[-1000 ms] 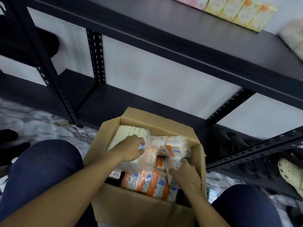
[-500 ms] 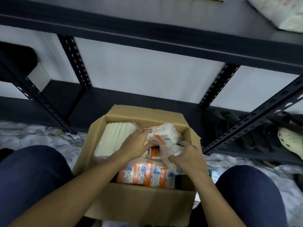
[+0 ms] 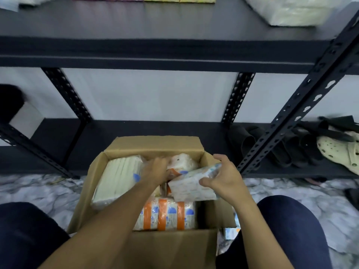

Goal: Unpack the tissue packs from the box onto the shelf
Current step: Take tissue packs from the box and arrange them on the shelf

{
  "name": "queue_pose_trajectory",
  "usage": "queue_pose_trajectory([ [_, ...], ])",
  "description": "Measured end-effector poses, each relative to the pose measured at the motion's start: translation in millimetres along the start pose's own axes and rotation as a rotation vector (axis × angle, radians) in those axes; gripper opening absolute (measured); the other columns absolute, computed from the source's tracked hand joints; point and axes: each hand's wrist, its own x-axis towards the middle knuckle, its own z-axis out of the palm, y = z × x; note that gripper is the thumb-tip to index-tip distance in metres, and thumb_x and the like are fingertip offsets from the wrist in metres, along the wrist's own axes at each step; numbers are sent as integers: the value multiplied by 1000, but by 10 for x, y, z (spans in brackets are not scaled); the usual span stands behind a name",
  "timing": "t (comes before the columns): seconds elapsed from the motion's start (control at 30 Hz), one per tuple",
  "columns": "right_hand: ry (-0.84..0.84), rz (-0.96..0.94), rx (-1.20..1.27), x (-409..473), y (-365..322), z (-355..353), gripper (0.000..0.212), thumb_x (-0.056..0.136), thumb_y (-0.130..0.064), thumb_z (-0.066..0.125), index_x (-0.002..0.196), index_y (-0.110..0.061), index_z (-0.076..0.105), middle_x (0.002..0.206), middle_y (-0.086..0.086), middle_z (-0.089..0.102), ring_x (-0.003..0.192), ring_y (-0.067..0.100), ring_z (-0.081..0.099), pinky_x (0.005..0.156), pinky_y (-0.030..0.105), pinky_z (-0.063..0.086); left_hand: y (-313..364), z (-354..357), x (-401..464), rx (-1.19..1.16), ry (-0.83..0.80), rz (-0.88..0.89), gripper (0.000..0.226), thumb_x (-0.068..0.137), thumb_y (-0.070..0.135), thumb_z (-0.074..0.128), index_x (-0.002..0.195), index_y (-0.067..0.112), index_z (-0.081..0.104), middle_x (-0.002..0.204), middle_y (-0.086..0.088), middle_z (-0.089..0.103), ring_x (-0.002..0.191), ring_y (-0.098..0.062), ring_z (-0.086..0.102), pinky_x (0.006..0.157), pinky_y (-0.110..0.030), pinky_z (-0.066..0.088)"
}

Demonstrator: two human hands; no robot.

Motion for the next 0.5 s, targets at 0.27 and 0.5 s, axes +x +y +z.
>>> queue_pose_trajectory([
  [0.27,30,-36,-52,-5,-54,-47,83,58,-37,84,128,-46,42,116,0,52,107,20,53,88,35,51,42,-90,37,83,23,-30,7,88,26,60,85,27,66,86,4,69,82,-18,66,71,-32,52],
  [0.5,-79,-198,-182,-114,-624,-421,84,67,-31,87,138,-39,44,122,-1,54,112,15,51,93,27,46,-315,-492,-318,-184,187,-81,17,91,21,60,74,24,62,73,8,66,66,-8,60,55,-21,41],
])
